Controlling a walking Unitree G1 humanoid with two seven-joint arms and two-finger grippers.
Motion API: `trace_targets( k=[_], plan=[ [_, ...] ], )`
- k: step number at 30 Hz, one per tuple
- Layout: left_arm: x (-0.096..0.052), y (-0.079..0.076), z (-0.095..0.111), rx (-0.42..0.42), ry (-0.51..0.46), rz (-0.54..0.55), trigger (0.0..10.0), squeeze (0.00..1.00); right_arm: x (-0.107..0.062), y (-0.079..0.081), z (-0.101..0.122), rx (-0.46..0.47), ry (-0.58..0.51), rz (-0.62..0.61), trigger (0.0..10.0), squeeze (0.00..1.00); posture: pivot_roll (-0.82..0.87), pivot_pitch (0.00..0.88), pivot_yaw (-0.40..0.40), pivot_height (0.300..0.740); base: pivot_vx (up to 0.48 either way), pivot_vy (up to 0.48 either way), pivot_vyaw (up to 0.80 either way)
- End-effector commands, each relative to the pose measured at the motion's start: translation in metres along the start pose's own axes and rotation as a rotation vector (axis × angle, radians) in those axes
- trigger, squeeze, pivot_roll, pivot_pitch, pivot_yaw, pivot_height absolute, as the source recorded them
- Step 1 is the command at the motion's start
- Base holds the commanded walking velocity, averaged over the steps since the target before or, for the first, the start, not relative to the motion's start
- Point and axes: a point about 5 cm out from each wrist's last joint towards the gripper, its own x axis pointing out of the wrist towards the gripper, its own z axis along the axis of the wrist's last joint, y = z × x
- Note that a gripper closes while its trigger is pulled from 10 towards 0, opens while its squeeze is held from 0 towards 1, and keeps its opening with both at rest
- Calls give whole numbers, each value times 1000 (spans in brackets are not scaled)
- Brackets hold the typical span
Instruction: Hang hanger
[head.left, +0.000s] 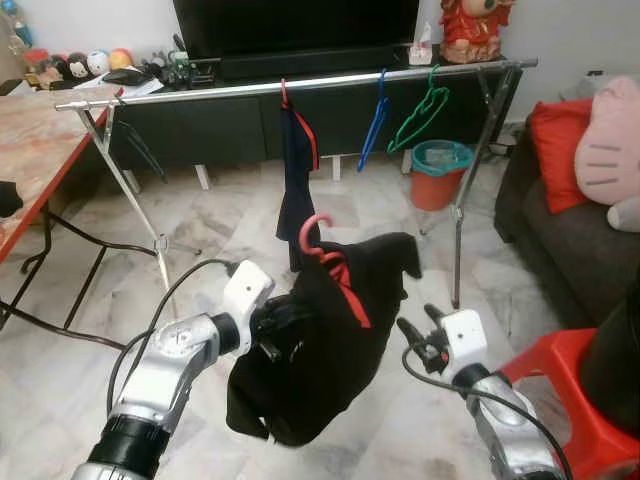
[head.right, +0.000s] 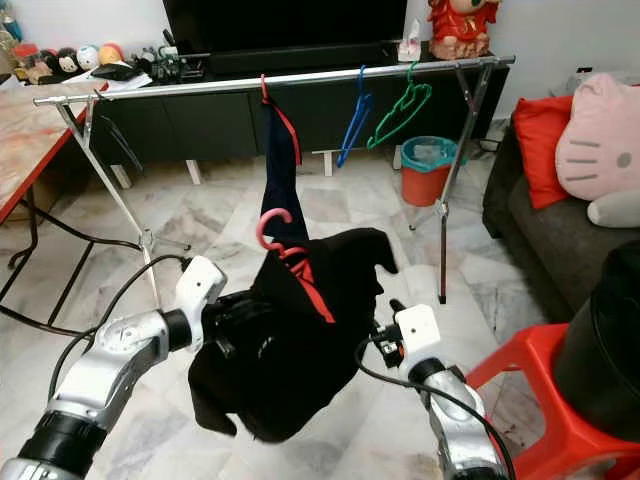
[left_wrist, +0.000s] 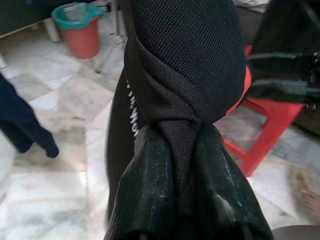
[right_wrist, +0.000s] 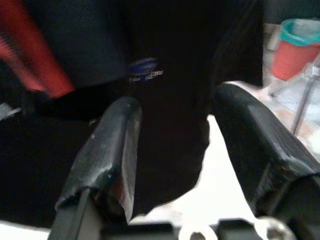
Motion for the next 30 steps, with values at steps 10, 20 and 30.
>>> trace_targets(
  k=[10, 20, 30],
  plan=[
    [1, -9, 42, -72, -135, -195, 10000, 0, -15, -7, 8, 32, -51, -76, 10000, 0, -137, 0, 23, 740, 0, 0, 0],
    [7, -14, 56, -95, -164, -271, 10000, 0, -17, -6, 9, 254, -185, -304, 10000, 0, -139, 0, 41, 740, 0, 0, 0],
    [16, -15, 69, -78, -183, -306, 10000, 0, -31, 21, -30, 373, -78, -194, 10000, 1000, -140, 0, 41, 740, 0, 0, 0]
  ],
)
